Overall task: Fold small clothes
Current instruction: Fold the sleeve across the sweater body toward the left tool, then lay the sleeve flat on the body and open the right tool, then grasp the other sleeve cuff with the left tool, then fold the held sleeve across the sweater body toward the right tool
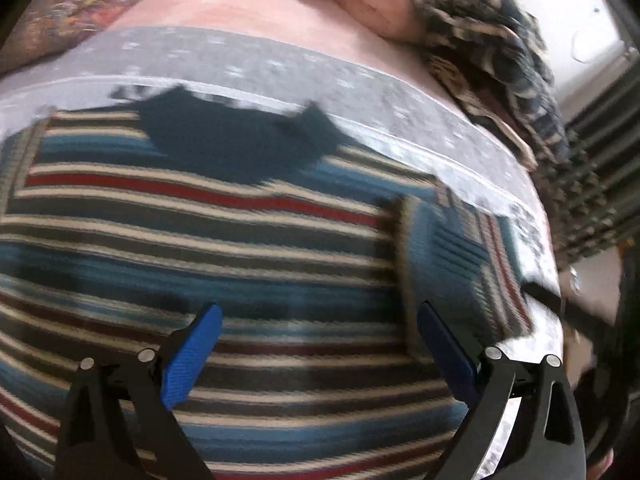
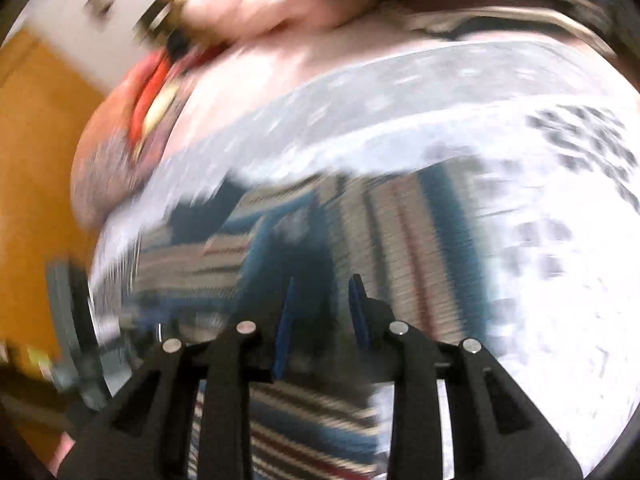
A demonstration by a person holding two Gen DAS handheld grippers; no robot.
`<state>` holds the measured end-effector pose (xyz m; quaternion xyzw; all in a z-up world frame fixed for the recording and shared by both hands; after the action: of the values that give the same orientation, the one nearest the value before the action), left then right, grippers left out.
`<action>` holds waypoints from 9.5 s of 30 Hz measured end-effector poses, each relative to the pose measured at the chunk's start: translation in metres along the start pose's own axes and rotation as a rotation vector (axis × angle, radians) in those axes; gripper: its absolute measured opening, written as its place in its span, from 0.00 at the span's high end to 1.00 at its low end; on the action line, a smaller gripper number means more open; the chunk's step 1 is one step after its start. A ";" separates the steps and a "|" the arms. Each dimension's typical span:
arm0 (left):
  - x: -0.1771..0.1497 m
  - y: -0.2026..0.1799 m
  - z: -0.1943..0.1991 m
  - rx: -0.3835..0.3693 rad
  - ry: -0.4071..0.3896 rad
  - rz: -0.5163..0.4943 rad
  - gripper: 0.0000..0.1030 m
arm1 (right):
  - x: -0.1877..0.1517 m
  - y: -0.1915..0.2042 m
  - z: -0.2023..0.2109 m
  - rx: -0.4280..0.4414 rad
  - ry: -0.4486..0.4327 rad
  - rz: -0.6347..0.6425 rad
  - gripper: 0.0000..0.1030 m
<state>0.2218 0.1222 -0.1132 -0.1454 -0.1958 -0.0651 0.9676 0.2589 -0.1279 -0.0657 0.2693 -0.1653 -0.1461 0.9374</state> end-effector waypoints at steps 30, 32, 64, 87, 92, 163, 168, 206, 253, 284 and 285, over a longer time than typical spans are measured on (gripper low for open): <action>0.033 0.024 0.054 -0.098 -0.242 -0.013 0.82 | -0.001 -0.063 -0.032 -0.021 0.098 -0.115 0.68; 0.032 0.038 0.058 -0.083 -0.250 -0.004 0.82 | -0.007 -0.052 -0.038 -0.028 0.113 -0.074 0.68; 0.009 0.022 0.052 0.175 -0.147 -0.292 0.34 | -0.025 0.041 -0.055 -0.070 0.159 0.081 0.66; 0.003 0.050 0.057 0.180 -0.183 -0.256 0.95 | -0.033 0.016 -0.069 -0.086 0.172 0.059 0.60; 0.000 0.094 0.086 0.193 -0.215 -0.183 0.94 | -0.035 0.017 -0.069 -0.095 0.167 0.066 0.59; -0.198 0.491 0.226 0.380 -0.347 0.869 0.45 | -0.063 0.069 -0.116 -0.081 0.195 0.160 0.47; -0.200 0.505 0.225 0.310 -0.485 0.917 0.42 | -0.063 0.071 -0.121 -0.087 0.189 0.164 0.46; -0.070 0.364 0.237 0.293 -0.675 0.419 0.89 | -0.067 0.074 -0.124 -0.107 0.172 0.201 0.46; -0.073 0.203 0.156 0.033 -0.365 0.261 0.60 | -0.064 0.082 -0.124 -0.108 0.169 0.190 0.41; -0.069 0.328 0.200 0.196 -0.533 0.406 0.52 | -0.167 0.303 -0.235 0.046 0.450 0.318 0.41; -0.072 0.335 0.199 0.193 -0.529 0.431 0.52 | -0.170 0.304 -0.242 0.044 0.460 0.316 0.42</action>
<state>0.1456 0.5057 -0.0524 -0.1029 -0.4098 0.1992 0.8842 0.2558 0.2915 -0.1303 0.2866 0.0088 0.0704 0.9554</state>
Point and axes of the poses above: each gripper's, at about its wrist camera, not at the fingertips, and z roughly against the way its jaws point, y to its left, x to its top, the point moved 5 cm from there along -z, roughly the way its jaws point, and after that the axes turned 15 degrees about -z, right-handed, at the moved point
